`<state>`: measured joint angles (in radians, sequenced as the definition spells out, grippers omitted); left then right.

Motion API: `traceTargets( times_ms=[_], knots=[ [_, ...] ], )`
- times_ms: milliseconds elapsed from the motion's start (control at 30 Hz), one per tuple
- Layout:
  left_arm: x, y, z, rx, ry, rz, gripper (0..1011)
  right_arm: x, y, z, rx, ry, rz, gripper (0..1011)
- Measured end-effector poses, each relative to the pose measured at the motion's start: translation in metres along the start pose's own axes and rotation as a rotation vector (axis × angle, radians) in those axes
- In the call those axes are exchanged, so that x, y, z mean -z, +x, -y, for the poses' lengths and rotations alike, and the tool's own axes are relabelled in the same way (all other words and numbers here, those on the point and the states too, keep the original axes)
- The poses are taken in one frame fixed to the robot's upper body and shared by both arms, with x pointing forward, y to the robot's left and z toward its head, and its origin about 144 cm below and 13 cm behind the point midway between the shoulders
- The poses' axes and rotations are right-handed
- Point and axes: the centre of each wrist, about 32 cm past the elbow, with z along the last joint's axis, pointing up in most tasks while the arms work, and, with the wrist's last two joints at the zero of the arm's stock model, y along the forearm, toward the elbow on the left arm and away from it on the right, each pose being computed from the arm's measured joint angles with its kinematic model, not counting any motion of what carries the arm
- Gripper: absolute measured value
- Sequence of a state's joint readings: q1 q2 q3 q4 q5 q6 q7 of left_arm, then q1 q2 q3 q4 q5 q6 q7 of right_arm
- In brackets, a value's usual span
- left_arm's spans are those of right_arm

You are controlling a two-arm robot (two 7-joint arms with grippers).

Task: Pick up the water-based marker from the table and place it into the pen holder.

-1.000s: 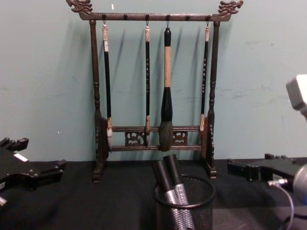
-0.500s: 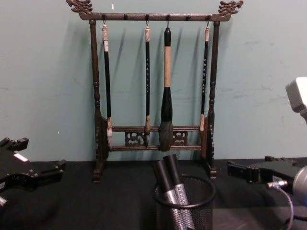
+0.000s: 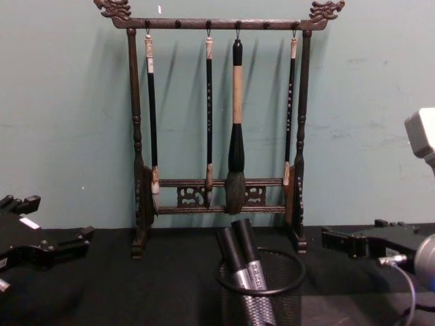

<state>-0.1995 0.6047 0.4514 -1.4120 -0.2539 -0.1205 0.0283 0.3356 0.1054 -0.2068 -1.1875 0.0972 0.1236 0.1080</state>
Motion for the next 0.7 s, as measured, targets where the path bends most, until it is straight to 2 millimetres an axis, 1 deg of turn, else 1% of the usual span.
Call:
traceTargets(
  times_ms=[700],
  knots=[
    [0.0000,0.0000,0.0000,0.000,0.000,0.000,1001,0.0000,0.0000,0.0000,-0.001,0.001,-0.001,1000]
  ],
)
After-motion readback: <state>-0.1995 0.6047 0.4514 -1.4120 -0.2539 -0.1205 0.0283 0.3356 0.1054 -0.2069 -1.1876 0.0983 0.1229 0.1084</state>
